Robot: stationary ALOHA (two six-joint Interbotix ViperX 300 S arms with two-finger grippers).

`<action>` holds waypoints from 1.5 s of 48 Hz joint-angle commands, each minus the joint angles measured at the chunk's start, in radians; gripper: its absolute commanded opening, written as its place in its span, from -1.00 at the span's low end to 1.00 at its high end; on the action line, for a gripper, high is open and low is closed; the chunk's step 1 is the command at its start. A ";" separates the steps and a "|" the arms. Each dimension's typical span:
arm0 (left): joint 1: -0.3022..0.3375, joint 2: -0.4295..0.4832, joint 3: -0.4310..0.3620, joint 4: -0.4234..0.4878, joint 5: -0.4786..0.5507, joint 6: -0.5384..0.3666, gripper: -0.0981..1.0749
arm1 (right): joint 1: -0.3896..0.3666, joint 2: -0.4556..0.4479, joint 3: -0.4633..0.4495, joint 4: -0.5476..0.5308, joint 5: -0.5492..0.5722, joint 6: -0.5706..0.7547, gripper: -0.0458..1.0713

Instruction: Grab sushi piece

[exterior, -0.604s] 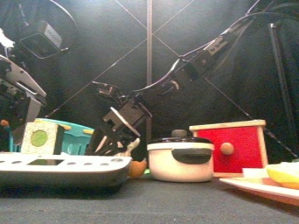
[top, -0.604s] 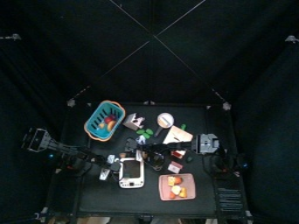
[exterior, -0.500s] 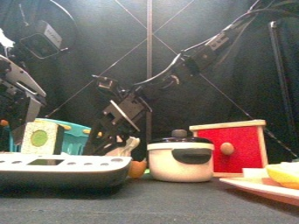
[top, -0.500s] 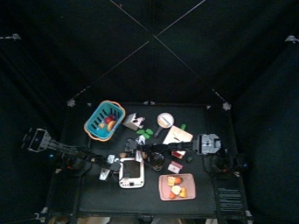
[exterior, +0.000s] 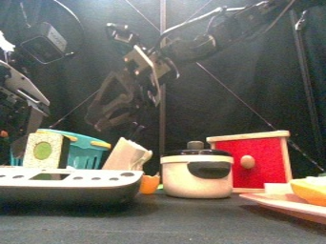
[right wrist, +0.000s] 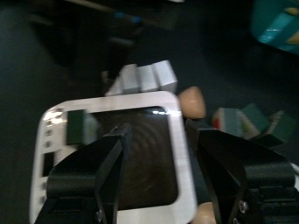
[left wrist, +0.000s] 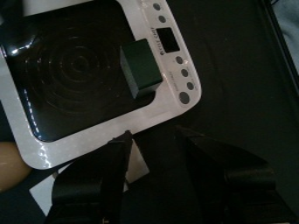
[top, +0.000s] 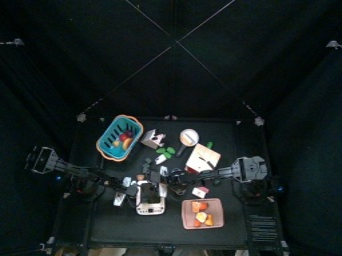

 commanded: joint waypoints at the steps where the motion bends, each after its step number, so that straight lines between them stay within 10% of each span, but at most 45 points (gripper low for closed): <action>1: 0.002 -0.003 -0.020 0.002 -0.005 0.002 0.56 | 0.020 -0.044 -0.008 0.009 -0.028 0.002 0.64; 46: 0.002 -0.003 -0.025 0.011 -0.005 0.002 0.56 | 0.031 0.107 -0.101 0.018 -0.054 0.002 0.62; 72: 0.012 -0.026 -0.018 0.017 -0.075 0.002 0.56 | 0.018 0.071 -0.060 0.038 -0.055 0.002 0.26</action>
